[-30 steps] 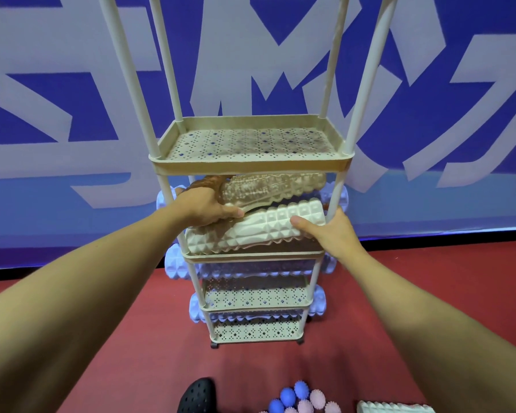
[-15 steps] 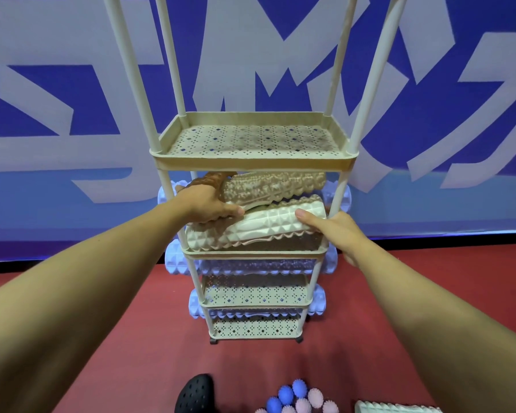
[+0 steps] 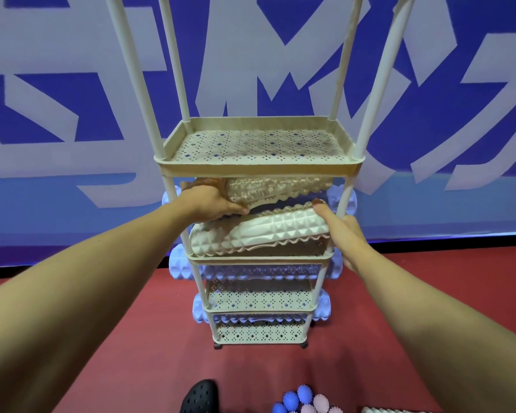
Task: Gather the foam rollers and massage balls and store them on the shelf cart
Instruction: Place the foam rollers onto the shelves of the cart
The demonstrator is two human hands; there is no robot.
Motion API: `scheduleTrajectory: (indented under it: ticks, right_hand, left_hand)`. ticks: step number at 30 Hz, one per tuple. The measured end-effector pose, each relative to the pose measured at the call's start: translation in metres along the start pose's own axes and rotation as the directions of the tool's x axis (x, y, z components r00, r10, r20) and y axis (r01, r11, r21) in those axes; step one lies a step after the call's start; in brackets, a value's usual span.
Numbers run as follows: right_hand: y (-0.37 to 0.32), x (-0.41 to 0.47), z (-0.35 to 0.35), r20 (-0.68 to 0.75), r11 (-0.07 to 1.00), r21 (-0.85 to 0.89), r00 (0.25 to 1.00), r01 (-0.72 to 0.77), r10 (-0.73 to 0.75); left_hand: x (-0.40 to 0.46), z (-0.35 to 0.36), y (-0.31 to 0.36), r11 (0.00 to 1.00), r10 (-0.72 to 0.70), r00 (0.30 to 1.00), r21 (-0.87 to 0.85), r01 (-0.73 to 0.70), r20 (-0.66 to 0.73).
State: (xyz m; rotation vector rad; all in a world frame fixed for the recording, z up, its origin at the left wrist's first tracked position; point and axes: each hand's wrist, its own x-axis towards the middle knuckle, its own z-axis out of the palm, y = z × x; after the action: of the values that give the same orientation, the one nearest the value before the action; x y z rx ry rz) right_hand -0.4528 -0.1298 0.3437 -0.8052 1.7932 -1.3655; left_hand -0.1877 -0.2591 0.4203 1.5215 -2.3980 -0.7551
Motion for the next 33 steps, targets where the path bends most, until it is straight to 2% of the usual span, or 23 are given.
scheduleTrajectory:
  ticks: [3,5,8,13,15,18,24,28,33]
  right_hand:
    - [0.003,-0.003,0.005,-0.027,0.999,0.032,0.999,0.038,-0.037]
    - [0.006,-0.005,0.007,-0.025,0.996,0.075,0.998,0.052,-0.051]
    - [0.008,-0.006,0.008,-0.024,0.989,0.130,0.998,0.066,-0.063]
    - [0.008,-0.001,-0.005,0.164,0.994,0.085,0.984,0.063,-0.076]
    - [0.007,-0.004,-0.010,0.198,0.994,0.049,0.975,0.095,-0.103]
    - [0.011,-0.006,-0.009,0.171,0.993,0.054,0.979,0.106,-0.114]
    - [0.014,-0.013,0.003,0.057,0.995,0.057,0.995,0.078,-0.081]
    - [0.015,-0.020,0.005,0.019,0.996,0.050,0.997,0.067,-0.068]
    - [0.010,-0.025,0.001,-0.003,0.997,0.057,0.998,0.061,-0.061]
  left_hand:
    - [0.002,-0.009,0.008,0.996,0.023,0.998,0.082,-0.028,0.062]
    - [0.004,-0.012,0.009,0.987,0.060,0.998,0.144,-0.065,0.035]
    - [0.005,-0.012,0.006,0.985,0.051,0.999,0.167,-0.048,-0.017]
    - [0.007,-0.005,-0.006,0.992,-0.031,0.999,0.120,0.028,0.024]
    - [0.006,0.004,-0.006,0.993,-0.028,1.000,0.118,0.029,-0.012]
    - [0.004,0.015,-0.001,0.976,0.088,0.990,0.211,-0.063,-0.112]
    - [-0.005,0.017,-0.002,0.895,0.143,0.987,0.436,-0.096,-0.078]
    - [-0.018,0.015,0.000,0.915,0.103,0.991,0.399,-0.062,-0.082]
    - [-0.038,0.012,-0.002,0.882,0.185,0.958,0.467,-0.063,-0.221]
